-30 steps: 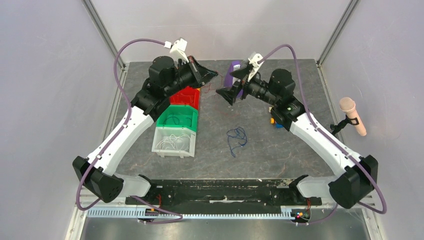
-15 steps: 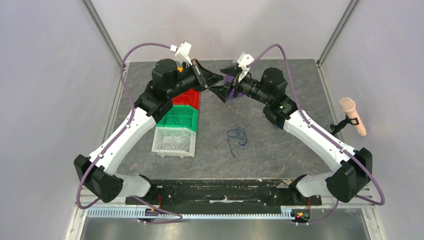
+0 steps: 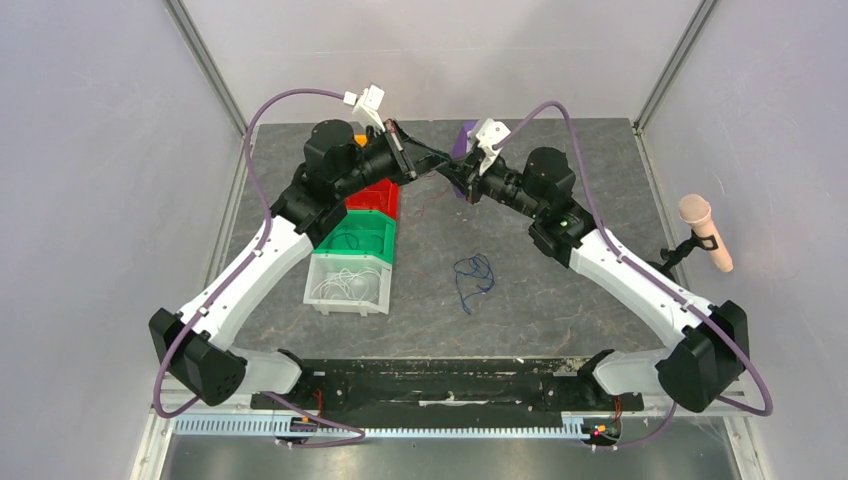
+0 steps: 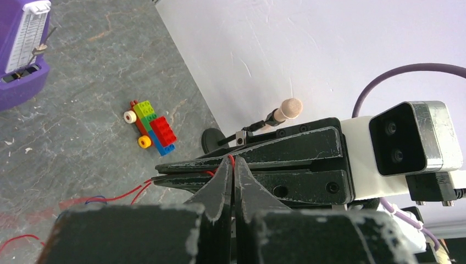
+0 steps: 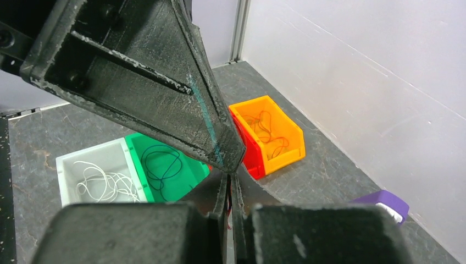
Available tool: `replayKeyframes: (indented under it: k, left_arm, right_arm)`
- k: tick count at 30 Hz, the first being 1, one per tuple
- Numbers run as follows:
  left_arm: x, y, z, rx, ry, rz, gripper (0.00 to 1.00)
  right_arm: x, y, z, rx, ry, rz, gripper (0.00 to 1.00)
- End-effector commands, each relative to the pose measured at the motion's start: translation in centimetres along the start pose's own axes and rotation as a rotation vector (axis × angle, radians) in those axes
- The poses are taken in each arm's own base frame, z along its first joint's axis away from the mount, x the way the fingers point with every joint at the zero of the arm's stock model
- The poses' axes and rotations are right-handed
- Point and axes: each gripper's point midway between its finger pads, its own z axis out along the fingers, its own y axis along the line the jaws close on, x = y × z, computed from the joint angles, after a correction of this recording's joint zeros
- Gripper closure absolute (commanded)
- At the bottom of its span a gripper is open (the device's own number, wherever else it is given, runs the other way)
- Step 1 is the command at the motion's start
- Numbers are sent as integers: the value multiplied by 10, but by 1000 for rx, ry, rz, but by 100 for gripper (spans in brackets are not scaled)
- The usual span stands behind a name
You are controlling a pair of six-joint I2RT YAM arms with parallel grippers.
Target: Untangle the cables
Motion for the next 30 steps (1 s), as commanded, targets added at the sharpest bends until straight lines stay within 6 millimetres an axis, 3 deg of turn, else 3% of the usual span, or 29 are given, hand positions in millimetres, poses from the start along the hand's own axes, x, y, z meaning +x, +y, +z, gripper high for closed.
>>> replayKeyframes:
  k: [1, 4, 8, 13, 18, 24, 30]
  left_arm:
    - [-7, -20, -13, 61, -16, 66, 97]
    - [-6, -19, -21, 66, -1, 225, 78]
    - [5, -25, -38, 151, 106, 551, 43]
    - [26, -21, -66, 303, 242, 939, 27]
    - [42, -20, -82, 441, 314, 1064, 25]
    - [47, -26, -81, 534, 247, 1110, 27]
    - [41, -19, -68, 501, 240, 1103, 25]
  right_arm:
    - [-20, 6, -12, -9, -61, -39, 100]
    - [-16, 14, -16, -51, -50, -34, 100]
    - [-11, 26, -19, -116, -19, -16, 100]
    - [-5, 41, -22, -198, 15, 9, 100]
    - [0, 59, -27, -293, 39, 51, 100]
    - [-2, 79, -32, -399, 37, 107, 100]
    - [-6, 87, -34, -417, 27, 102, 100]
